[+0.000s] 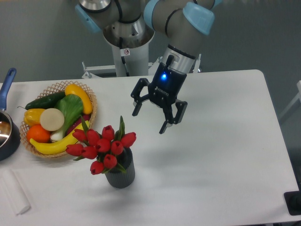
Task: Pick up the flowers from the vase
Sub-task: 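Move the open gripper down over the red tulip stems above the vase, then lower the gripper around the tulip stems and close it on them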
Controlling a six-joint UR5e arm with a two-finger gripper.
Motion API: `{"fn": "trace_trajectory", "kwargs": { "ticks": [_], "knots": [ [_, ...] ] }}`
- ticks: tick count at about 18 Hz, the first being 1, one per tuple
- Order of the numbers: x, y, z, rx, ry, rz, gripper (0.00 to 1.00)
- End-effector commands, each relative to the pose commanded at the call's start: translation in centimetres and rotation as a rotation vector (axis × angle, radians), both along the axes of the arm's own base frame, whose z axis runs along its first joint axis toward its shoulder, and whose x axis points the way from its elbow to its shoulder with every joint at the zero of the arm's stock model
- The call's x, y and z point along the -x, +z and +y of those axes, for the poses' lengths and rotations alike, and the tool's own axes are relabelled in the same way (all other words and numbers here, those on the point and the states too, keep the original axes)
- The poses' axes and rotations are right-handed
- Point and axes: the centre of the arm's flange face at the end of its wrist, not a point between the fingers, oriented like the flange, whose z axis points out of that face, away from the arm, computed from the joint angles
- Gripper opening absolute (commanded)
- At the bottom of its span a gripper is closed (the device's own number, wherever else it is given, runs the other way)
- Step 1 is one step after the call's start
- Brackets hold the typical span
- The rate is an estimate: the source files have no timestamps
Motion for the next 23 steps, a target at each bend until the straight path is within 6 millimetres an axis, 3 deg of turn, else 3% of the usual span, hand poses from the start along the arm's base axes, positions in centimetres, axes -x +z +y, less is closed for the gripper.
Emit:
{"fn": "trace_trajectory", "kwargs": {
  "ticks": [10,14,18,23],
  "knots": [
    [-2.0,-2.2,3.9,-0.004,-0.087,0.002,1.00],
    [-2.1,-3.3,4.1,-0.010,-0.137,0.041,1.00],
    [-2.4,-3.3,4.8,-0.019,-0.155,0.043,1.00],
    [-2.8,-3.9,7.3,-0.019,-0.191,0.032,1.00]
  ]
}}
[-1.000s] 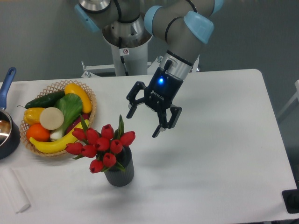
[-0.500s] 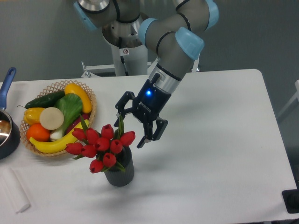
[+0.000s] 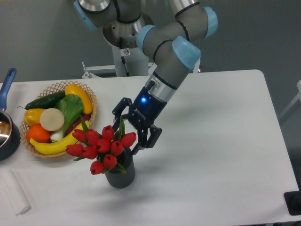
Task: Pick up the flowers from the vase
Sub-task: 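Lower the gripper around the tulip stems and close it on them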
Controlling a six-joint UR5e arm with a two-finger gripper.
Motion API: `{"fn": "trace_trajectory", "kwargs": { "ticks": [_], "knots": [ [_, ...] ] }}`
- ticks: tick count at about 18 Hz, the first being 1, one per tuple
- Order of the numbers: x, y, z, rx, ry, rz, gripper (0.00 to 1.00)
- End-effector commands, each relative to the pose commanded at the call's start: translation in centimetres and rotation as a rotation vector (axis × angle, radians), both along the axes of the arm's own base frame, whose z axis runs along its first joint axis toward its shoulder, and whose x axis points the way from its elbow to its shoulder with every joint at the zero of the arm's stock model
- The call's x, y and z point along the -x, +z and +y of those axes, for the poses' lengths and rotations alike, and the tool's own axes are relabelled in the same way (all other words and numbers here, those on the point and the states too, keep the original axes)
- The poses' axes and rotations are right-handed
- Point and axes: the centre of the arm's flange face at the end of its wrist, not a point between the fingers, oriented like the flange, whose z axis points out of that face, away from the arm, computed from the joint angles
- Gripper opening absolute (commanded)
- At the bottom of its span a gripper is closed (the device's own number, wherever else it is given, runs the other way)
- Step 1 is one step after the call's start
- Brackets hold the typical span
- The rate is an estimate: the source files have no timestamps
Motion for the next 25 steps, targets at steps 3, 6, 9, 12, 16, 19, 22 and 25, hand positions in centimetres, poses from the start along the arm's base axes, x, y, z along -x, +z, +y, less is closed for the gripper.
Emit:
{"fn": "trace_trajectory", "kwargs": {
  "ticks": [3,6,9,12,16,19,22,25],
  "knots": [
    [0.0,-0.8,0.2,0.003,-0.003,-0.020,1.00],
    [-0.6,-1.9,0.1,0.012,-0.008,-0.045,1.00],
    [-0.5,-1.9,0.2,0.034,0.036,-0.095,1.00],
    [-0.5,-1.5,0.4,0.021,0.042,-0.118,1.00],
    [-0.1,-1.9,0.8,0.017,0.039,-0.121,1.00],
    [-0.3,-2.0,1.2,0.009,0.031,-0.110,1.00],
    [-0.4,-2.0,1.2,0.009,0.030,-0.110,0.89],
    [-0.4,-1.9,1.2,0.007,0.030,-0.107,0.72]
  ]
}}
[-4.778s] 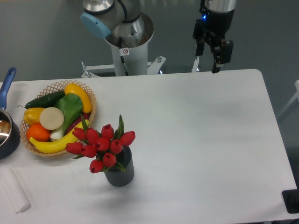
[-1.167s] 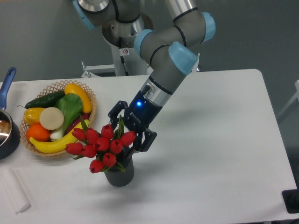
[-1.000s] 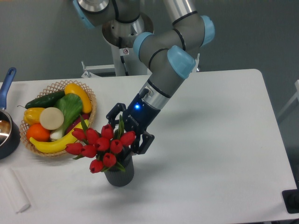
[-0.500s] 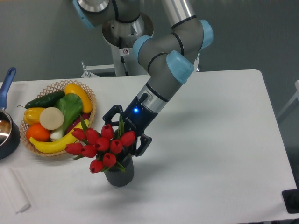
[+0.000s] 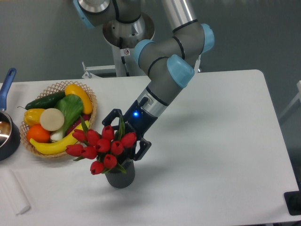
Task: Pick up the flowers from the vase
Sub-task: 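Lower the gripper around the tulip stems and close it on them, then lift the gripped tulip bunch straight up out of the black vase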
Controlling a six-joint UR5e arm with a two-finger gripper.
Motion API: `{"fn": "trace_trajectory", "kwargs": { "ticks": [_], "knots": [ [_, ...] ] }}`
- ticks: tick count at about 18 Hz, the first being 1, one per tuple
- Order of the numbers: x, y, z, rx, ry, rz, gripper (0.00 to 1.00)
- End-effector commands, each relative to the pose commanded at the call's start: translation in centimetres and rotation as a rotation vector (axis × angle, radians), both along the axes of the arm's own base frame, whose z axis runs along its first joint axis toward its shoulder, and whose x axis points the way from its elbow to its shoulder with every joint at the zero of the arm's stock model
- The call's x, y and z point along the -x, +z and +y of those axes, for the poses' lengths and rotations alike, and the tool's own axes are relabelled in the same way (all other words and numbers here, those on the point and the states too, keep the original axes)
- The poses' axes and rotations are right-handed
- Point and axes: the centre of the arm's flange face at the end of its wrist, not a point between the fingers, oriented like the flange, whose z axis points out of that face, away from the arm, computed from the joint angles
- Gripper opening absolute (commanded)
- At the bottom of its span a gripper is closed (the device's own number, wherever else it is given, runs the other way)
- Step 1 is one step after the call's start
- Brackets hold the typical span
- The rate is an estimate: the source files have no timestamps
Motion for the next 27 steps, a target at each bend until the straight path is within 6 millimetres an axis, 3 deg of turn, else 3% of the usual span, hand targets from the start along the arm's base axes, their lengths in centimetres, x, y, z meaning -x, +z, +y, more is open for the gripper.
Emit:
{"fn": "trace_trajectory", "kwargs": {
  "ticks": [4,9,16,27],
  "knots": [
    [0.1,0.4,-0.1,-0.002,0.003,0.005,0.46],
    [0.1,0.8,-0.2,0.007,0.032,-0.023,0.32],
    [0.7,1.6,-0.3,0.005,0.056,-0.036,0.32],
    [3.0,9.9,-0.8,-0.078,0.193,-0.173,0.32]
  ]
}}
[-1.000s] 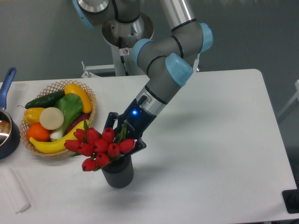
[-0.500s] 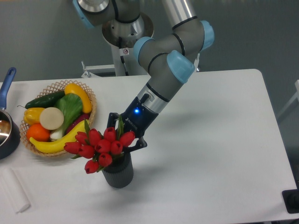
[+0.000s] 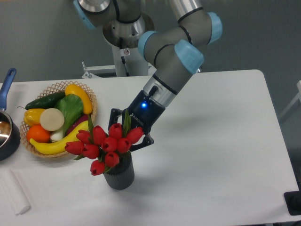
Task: Pick up the flowers from the vase
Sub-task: 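Lift the gripped tulip bunch straight up out of the black vase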
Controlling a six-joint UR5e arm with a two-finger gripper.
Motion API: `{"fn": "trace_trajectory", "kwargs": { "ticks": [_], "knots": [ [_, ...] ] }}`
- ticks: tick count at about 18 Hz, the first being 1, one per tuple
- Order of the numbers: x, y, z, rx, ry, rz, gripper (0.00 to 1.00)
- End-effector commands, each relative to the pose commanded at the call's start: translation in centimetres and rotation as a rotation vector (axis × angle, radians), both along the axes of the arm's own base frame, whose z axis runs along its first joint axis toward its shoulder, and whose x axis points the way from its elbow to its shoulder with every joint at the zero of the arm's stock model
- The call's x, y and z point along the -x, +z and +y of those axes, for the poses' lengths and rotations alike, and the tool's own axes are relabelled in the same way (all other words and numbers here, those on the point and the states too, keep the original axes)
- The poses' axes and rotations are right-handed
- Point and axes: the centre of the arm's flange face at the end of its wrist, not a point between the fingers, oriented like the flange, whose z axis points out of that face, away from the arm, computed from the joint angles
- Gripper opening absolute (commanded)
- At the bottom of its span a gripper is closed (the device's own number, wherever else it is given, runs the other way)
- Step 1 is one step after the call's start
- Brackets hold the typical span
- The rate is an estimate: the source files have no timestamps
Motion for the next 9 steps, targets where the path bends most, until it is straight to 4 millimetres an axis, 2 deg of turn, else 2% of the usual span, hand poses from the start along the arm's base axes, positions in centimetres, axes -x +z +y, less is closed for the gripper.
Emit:
{"fn": "trace_trajectory", "kwargs": {
  "ticks": [5,9],
  "knots": [
    [0.4,2.0,-1.3,-0.019,0.035,-0.010,0.32],
    [0.0,3.7,-1.8,-0.047,0.049,-0.062,0.32]
  ]
}}
